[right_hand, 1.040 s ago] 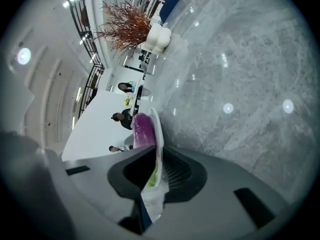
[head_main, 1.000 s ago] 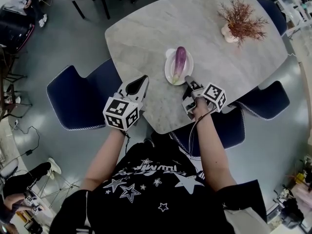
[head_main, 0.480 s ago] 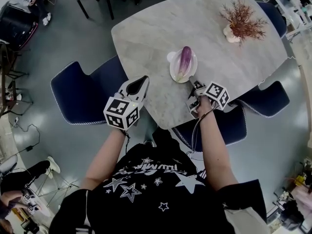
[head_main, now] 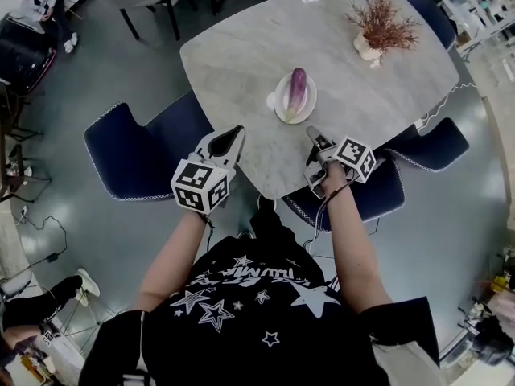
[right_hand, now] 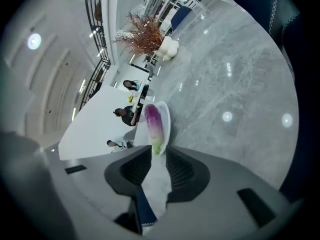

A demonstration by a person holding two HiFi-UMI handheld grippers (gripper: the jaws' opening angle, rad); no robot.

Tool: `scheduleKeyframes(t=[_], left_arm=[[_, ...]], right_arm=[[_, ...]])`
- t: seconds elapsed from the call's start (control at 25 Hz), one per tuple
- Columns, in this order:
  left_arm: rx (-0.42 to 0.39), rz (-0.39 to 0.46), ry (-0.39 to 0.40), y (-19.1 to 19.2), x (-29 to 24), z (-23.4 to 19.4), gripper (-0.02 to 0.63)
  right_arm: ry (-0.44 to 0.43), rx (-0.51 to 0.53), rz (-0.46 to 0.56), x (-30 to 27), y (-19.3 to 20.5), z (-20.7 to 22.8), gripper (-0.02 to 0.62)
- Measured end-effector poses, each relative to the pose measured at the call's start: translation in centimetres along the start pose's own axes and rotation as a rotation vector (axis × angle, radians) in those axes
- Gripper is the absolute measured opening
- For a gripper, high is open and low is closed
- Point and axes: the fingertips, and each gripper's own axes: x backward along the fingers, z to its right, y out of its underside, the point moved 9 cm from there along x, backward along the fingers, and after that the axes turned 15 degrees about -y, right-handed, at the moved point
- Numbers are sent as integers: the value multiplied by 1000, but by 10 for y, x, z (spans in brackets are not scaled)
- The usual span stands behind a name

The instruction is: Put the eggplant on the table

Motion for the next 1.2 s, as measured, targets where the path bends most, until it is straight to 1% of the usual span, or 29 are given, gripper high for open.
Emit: scheduleKeyframes(t=[0.12,0.32,0.48,0.56,0.68,0.8,0.84,0.88,1.0,1.2], left_arm=[[-7,15,22,0,16,10,8],[-20,40,57,5,51,17,8],[-30,56,82,9,81,24,8],[-35,65,98,11,99,29,8],[-48,77,125,17,124,36,8],[-57,84,157,23,146,43,8],[-60,84,169,25,152,45,8],[-61,84,182,28,158,48,8],[-64,81,221,38,171,62,8],[-70,70,268,48,187,85,8]], right_arm=[[-51,10,7,12,14,-21,81],[-108,118,23,29,42,-62,80],[-152,175,34,47,66,-92,78],[-168,196,35,60,81,-106,43],[-193,217,36,79,107,-121,43],[-187,245,43,102,131,-131,43],[-182,251,49,109,138,-133,33],[-178,252,56,118,145,-135,6],[-169,248,72,144,161,-134,6],[-153,263,94,184,175,-136,6]])
